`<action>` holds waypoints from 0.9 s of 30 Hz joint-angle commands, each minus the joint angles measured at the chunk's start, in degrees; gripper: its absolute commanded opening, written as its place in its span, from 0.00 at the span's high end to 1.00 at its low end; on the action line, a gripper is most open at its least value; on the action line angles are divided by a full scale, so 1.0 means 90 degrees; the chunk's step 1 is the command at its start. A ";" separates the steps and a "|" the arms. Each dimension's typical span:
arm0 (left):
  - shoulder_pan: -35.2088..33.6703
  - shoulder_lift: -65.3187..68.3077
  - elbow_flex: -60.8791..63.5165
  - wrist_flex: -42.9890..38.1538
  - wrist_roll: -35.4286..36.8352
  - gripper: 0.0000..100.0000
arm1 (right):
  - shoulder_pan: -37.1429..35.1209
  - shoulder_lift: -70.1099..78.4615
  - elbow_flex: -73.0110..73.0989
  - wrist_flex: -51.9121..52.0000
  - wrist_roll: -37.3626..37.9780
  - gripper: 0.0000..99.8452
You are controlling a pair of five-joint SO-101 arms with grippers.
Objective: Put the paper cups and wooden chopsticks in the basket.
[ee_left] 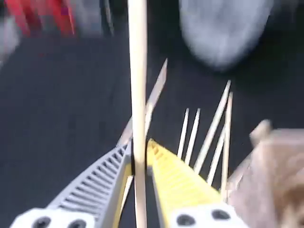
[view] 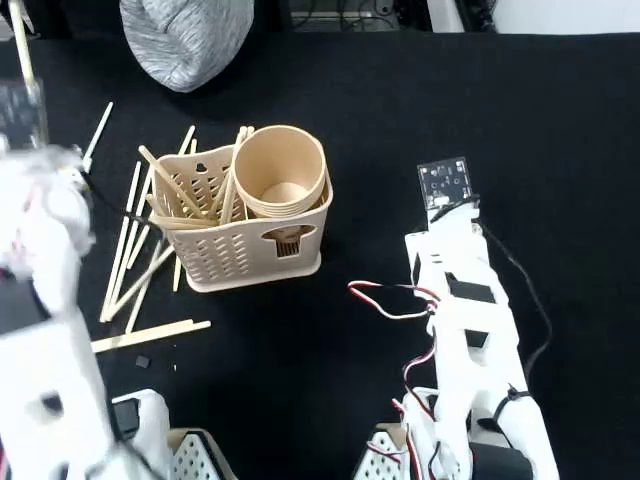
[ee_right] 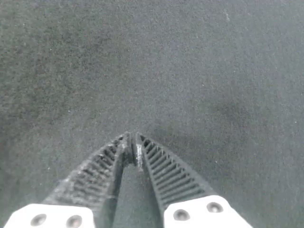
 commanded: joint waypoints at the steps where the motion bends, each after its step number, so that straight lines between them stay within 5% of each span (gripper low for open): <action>1: 0.0523 -0.2217 0.1538 -0.2618 0.1055 0.97 | -0.0078 -0.0015 -0.0024 -0.0127 0.0059 0.98; 5: 0.0982 -0.3194 0.2457 -0.4659 0.2315 0.97 | -0.0078 -0.0015 -0.0024 -0.0127 0.0059 0.98; 9: 0.1763 -0.3263 0.3179 -0.5851 0.2462 0.97 | -0.0078 -0.0015 -0.0024 -0.0127 0.0059 0.98; 22: 0.2388 -0.2549 0.4449 -0.5832 0.2452 0.97 | -0.0078 -0.0015 -0.0024 -0.0127 0.0078 0.98; 27: 0.2535 -0.2462 0.3766 -0.3937 0.1973 0.73 | -0.0078 -0.0015 -0.0024 -0.0127 0.0078 0.98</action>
